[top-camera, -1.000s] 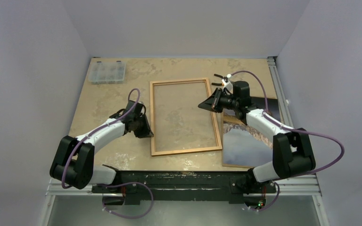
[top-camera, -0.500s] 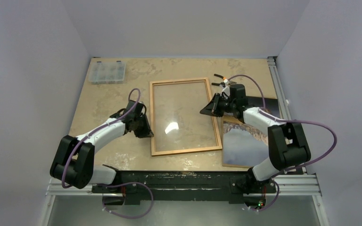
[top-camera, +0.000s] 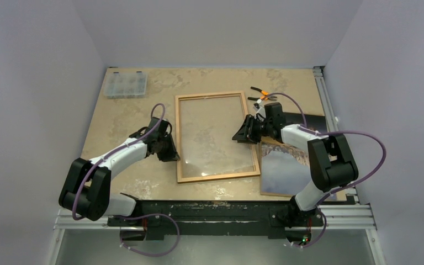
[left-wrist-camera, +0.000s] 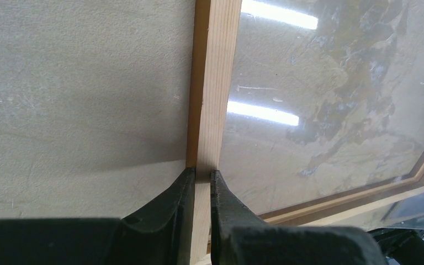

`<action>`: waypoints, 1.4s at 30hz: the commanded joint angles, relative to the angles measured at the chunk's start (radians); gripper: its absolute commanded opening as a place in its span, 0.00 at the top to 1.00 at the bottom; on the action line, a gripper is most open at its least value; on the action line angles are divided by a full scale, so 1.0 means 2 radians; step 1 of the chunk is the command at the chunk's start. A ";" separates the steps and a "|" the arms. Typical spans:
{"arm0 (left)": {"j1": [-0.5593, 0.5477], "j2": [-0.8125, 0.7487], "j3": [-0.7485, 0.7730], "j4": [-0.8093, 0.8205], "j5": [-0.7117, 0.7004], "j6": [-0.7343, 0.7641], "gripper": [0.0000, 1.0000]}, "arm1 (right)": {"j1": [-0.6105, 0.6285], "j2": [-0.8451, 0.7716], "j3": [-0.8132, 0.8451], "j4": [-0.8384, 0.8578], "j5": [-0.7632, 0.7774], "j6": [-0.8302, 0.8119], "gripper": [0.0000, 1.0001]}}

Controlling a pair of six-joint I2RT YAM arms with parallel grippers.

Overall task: Put the photo into the frame
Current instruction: Adjust the photo frame item on the photo frame.

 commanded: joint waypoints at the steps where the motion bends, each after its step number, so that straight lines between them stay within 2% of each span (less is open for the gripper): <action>1: -0.010 0.031 -0.019 -0.020 -0.039 0.016 0.91 | 0.004 0.000 0.025 -0.015 0.006 -0.025 0.58; 9: -0.011 0.032 -0.018 -0.021 -0.040 0.016 0.91 | 0.008 0.006 0.035 -0.038 0.031 -0.041 0.41; 15: -0.012 0.034 -0.017 -0.021 -0.041 0.016 0.91 | 0.012 0.011 0.046 -0.063 0.064 -0.060 0.32; 26: -0.014 0.036 -0.016 -0.024 -0.044 0.015 0.91 | 0.024 0.012 0.059 -0.097 0.129 -0.084 0.30; 42: -0.016 0.038 -0.013 -0.025 -0.046 0.015 0.91 | 0.075 0.012 0.095 -0.152 0.246 -0.111 0.28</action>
